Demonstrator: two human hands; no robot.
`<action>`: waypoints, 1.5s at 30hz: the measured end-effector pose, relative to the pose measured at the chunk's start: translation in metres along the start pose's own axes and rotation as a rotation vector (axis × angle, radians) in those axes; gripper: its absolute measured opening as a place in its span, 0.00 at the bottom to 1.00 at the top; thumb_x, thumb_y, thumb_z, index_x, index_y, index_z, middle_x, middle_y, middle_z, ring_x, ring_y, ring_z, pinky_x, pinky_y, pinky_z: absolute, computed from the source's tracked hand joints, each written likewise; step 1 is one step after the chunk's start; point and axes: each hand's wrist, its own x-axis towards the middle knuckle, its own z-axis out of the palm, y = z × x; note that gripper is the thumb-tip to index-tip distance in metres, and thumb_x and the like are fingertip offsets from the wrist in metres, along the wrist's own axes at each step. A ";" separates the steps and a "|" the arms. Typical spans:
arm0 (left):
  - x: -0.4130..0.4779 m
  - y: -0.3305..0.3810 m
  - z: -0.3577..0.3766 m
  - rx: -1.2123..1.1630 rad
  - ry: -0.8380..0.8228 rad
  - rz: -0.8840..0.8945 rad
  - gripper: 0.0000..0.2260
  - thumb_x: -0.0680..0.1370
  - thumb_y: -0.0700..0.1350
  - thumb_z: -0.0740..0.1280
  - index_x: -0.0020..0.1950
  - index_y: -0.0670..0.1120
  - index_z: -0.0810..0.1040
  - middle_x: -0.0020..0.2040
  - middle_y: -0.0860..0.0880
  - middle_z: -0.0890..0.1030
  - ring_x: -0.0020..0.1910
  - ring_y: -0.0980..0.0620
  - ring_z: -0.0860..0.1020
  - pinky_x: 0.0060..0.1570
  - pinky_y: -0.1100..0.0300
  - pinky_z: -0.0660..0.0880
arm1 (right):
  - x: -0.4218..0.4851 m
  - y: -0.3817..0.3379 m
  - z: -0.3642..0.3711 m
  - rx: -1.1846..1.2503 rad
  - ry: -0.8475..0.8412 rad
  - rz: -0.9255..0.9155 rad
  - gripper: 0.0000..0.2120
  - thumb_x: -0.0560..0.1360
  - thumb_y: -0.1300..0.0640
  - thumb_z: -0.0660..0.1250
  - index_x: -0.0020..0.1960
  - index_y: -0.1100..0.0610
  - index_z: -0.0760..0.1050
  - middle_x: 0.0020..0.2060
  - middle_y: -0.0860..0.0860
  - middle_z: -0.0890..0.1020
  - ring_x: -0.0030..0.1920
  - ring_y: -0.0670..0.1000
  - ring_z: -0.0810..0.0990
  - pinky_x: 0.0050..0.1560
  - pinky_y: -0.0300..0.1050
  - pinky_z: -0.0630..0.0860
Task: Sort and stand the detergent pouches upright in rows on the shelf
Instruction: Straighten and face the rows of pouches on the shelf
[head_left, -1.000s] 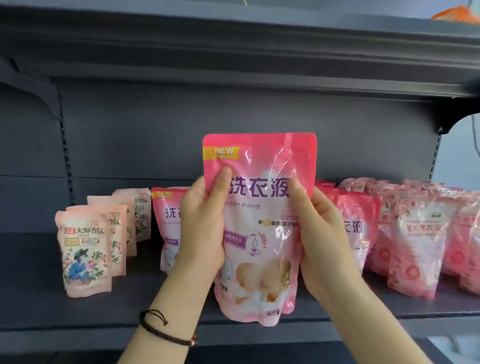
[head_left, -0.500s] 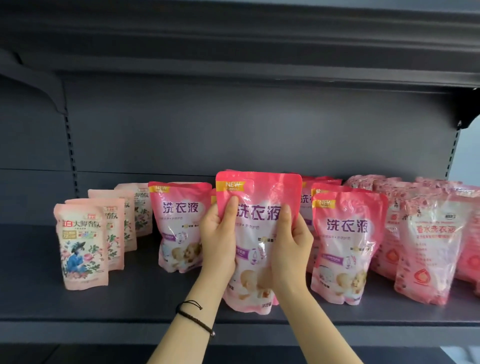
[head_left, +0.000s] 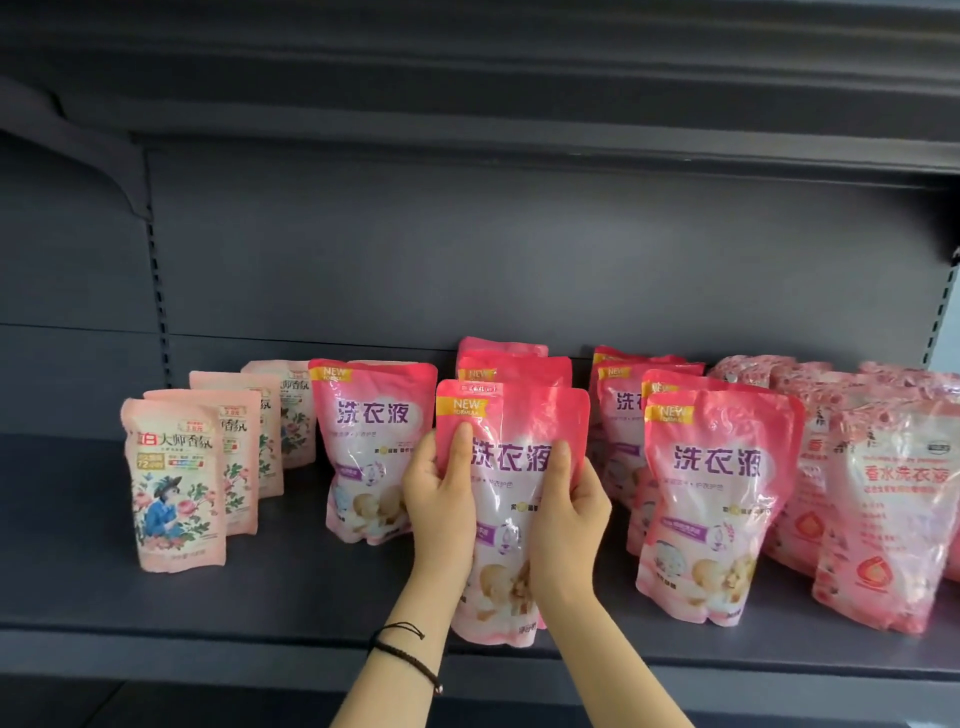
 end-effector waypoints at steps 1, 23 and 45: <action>-0.003 0.000 -0.001 0.005 0.004 -0.008 0.11 0.78 0.53 0.64 0.46 0.46 0.79 0.36 0.50 0.80 0.36 0.52 0.78 0.39 0.57 0.77 | -0.001 0.002 -0.001 0.000 0.000 0.011 0.20 0.80 0.50 0.60 0.37 0.64 0.67 0.29 0.52 0.69 0.30 0.49 0.66 0.31 0.43 0.67; -0.036 -0.012 0.002 0.000 0.055 -0.045 0.06 0.81 0.48 0.58 0.51 0.58 0.73 0.40 0.63 0.83 0.40 0.62 0.82 0.41 0.62 0.79 | -0.026 0.014 -0.012 -0.098 -0.082 0.105 0.20 0.74 0.38 0.52 0.46 0.54 0.71 0.36 0.48 0.79 0.32 0.41 0.77 0.35 0.36 0.74; 0.073 0.081 -0.056 0.826 -0.725 0.205 0.11 0.75 0.54 0.69 0.55 0.60 0.72 0.48 0.57 0.79 0.46 0.59 0.78 0.48 0.64 0.75 | 0.084 -0.094 -0.032 -0.955 -0.709 -0.365 0.03 0.76 0.56 0.68 0.49 0.52 0.75 0.39 0.41 0.77 0.39 0.45 0.77 0.38 0.24 0.69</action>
